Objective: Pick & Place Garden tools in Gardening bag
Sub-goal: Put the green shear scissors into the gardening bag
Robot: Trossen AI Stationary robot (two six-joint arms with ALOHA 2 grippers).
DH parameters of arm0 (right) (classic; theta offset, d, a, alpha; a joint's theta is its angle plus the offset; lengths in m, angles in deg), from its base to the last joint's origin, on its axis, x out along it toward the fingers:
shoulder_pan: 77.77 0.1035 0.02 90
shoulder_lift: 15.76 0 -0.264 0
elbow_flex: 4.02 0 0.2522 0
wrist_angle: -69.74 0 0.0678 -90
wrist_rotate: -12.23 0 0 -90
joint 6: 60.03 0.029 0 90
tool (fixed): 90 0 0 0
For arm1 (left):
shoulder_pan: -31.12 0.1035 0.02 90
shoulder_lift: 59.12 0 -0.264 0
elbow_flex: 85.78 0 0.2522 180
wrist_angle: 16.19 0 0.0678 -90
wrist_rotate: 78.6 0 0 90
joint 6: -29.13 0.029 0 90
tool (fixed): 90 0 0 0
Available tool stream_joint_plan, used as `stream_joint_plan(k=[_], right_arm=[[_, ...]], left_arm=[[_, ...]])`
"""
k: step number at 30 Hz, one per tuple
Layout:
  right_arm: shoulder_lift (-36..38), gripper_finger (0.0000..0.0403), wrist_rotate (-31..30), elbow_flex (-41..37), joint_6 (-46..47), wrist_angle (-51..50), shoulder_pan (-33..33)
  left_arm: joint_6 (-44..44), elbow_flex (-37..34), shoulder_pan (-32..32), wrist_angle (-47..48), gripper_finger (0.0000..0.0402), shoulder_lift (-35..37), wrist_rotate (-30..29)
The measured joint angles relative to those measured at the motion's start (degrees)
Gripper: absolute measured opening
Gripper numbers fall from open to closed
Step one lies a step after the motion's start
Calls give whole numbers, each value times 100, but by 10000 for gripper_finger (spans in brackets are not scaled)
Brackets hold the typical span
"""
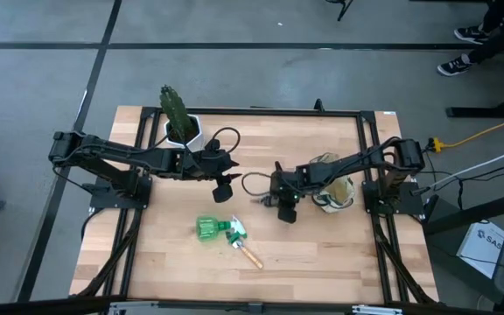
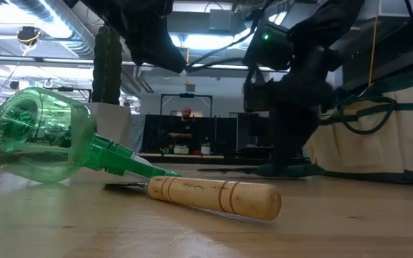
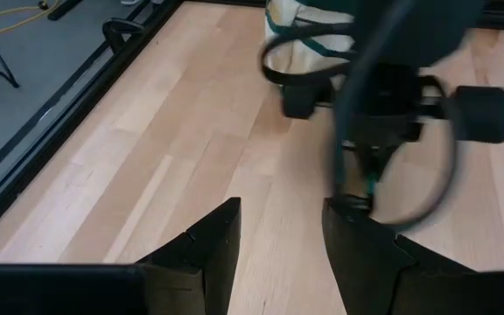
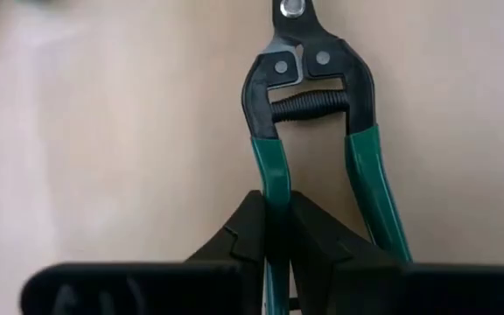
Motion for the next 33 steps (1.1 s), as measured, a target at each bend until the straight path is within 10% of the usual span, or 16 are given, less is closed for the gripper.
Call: stream_joint_plan(k=[19, 33], right_arm=[[203, 31, 1344, 0, -335, 666, 781], [2323, 30, 750, 7, -533, 1238, 1355]], left_arm=[[0, 0, -2, 1, 157, 0, 0], [0, 0, -2, -2, 157, 0, -2]])
